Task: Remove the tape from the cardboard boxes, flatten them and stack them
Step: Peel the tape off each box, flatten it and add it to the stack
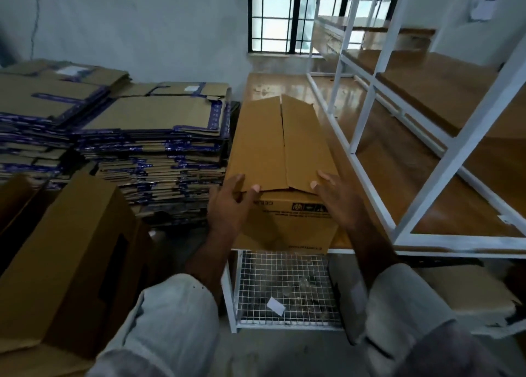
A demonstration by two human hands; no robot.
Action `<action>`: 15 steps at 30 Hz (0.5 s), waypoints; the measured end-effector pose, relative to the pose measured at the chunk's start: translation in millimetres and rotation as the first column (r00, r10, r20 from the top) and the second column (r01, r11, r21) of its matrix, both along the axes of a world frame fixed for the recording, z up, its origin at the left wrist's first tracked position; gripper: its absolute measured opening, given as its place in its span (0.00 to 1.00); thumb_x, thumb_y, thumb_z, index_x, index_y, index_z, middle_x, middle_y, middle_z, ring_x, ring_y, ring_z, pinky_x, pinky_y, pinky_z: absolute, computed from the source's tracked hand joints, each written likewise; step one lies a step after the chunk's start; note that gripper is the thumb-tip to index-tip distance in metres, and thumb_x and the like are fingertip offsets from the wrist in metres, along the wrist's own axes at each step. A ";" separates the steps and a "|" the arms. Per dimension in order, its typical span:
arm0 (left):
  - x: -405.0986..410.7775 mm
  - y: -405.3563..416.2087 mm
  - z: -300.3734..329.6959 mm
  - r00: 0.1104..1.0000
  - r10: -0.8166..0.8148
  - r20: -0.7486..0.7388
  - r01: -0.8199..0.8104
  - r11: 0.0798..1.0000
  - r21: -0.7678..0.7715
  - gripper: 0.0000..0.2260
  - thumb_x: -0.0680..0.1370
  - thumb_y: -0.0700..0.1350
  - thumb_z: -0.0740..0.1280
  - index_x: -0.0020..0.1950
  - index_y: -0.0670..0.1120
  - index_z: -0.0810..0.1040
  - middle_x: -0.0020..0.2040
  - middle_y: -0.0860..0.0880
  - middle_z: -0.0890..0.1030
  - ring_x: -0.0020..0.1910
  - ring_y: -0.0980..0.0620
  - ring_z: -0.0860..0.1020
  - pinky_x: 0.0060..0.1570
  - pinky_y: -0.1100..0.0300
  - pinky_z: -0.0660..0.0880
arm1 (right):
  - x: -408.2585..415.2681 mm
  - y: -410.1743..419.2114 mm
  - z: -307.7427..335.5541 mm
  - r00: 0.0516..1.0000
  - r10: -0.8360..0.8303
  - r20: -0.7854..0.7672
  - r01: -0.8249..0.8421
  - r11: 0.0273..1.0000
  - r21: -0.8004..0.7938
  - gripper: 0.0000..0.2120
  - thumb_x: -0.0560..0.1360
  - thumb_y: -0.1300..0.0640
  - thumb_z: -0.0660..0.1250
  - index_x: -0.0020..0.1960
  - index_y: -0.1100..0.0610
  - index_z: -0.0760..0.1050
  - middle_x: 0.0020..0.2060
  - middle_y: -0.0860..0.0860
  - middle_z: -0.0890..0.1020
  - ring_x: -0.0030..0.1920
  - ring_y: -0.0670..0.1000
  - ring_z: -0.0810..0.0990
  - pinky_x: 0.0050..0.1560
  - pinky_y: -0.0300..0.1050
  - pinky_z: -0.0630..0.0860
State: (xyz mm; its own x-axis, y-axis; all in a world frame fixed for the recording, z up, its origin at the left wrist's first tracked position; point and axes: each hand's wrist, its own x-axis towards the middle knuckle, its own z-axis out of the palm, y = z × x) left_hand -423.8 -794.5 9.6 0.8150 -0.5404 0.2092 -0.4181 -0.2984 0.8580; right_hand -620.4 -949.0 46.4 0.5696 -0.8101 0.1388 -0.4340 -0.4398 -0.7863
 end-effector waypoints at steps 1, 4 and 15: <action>3.3 -4.2 2.4 0.999 -0.021 0.028 0.019 0.999 0.050 0.29 0.76 0.68 0.66 0.74 0.58 0.73 0.73 0.43 0.70 0.69 0.42 0.72 0.59 0.51 0.73 | 2.5 -5.3 0.6 1.000 -0.016 0.000 0.016 1.000 -0.002 0.27 0.81 0.38 0.65 0.77 0.48 0.71 0.75 0.51 0.73 0.73 0.53 0.71 0.72 0.54 0.68; 15.4 -17.5 12.3 0.990 -0.082 0.113 0.055 0.973 0.225 0.30 0.77 0.70 0.63 0.76 0.60 0.69 0.76 0.41 0.66 0.72 0.38 0.69 0.62 0.43 0.71 | 8.9 -19.8 0.3 0.993 -0.115 0.025 0.112 0.989 0.099 0.39 0.74 0.31 0.69 0.79 0.48 0.65 0.76 0.52 0.71 0.73 0.56 0.71 0.71 0.57 0.70; 31.8 -42.8 22.1 0.972 -0.226 -0.060 0.232 0.962 0.144 0.27 0.82 0.63 0.62 0.79 0.58 0.64 0.78 0.46 0.67 0.73 0.43 0.70 0.66 0.46 0.71 | 19.1 -44.5 2.0 0.965 -0.236 0.113 0.131 0.811 0.570 0.57 0.57 0.25 0.78 0.79 0.44 0.61 0.67 0.49 0.78 0.67 0.59 0.75 0.61 0.70 0.76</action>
State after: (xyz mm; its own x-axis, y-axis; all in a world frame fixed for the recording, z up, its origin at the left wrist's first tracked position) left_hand -391.9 -837.3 31.6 0.6724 -0.7358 0.0798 -0.4537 -0.3246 0.8299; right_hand -601.3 -993.5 48.5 0.4119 -0.8659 -0.2838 -0.2987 0.1660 -0.9398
